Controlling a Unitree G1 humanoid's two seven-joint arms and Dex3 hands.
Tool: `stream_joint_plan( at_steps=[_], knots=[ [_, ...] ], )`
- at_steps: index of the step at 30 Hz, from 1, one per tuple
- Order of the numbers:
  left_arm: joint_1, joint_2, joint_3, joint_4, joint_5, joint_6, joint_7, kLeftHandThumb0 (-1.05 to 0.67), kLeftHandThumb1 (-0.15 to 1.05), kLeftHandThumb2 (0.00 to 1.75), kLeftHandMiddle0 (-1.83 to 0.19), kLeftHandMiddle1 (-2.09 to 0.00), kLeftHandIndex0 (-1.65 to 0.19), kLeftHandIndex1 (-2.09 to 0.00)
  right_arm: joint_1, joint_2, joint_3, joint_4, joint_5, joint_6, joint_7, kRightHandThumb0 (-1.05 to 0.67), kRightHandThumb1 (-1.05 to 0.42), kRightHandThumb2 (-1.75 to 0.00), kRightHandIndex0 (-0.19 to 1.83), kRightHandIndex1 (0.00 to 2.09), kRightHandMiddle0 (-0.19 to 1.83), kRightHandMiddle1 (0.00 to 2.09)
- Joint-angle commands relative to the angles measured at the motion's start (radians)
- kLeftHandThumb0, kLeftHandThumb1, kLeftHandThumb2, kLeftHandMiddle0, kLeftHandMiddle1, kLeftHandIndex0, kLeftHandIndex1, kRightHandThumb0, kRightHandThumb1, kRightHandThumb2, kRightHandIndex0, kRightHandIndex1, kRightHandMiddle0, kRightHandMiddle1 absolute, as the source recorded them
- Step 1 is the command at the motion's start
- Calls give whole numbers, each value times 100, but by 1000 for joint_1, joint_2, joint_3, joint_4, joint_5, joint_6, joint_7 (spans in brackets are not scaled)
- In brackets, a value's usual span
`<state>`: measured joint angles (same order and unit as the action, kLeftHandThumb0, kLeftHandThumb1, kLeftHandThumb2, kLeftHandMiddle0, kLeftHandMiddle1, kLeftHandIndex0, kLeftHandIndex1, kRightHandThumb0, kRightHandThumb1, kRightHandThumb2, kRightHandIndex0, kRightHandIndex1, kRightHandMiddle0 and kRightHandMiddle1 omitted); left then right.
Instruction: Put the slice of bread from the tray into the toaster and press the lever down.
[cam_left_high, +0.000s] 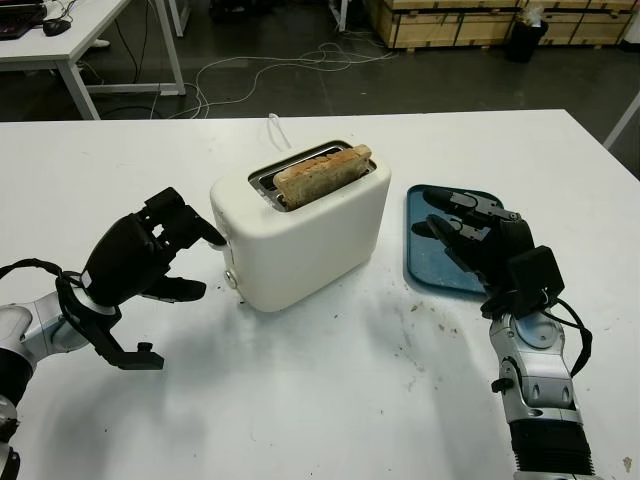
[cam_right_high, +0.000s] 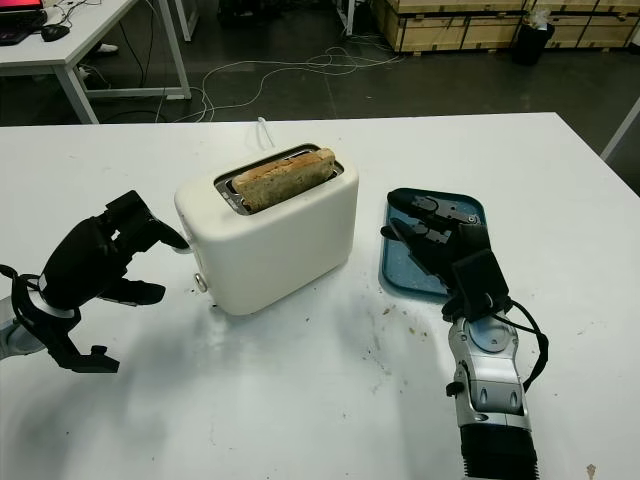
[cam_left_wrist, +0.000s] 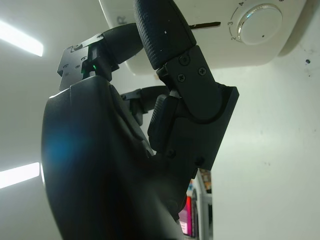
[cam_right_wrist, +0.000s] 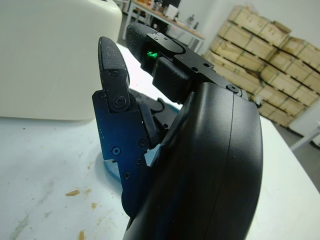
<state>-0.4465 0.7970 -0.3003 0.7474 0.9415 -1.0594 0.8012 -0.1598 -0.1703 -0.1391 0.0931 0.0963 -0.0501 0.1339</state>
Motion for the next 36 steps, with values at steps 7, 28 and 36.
stream_joint_plan(
  at_steps=[7, 28, 36],
  knots=[
    [-27, -13, -20, 26, 13, 24, 34, -95, 92, 99, -24, -175, 0, -163, 1, 7, 4, 12, 2, -28, 4, -51, -92, -9, 93, 56, 106, 1],
    [-21, -33, -84, 60, -9, 3, -15, -99, 92, 93, -30, -175, 0, -157, 3, 7, -2, 3, 13, -40, 10, -50, -92, -9, 92, 55, 106, 0],
    [-2, -18, -67, 39, -76, 19, -145, -104, 92, 95, -54, -175, -1, -174, 6, -1, -3, -3, 6, -53, 12, -51, -92, -10, 93, 56, 106, 0]
  ],
)
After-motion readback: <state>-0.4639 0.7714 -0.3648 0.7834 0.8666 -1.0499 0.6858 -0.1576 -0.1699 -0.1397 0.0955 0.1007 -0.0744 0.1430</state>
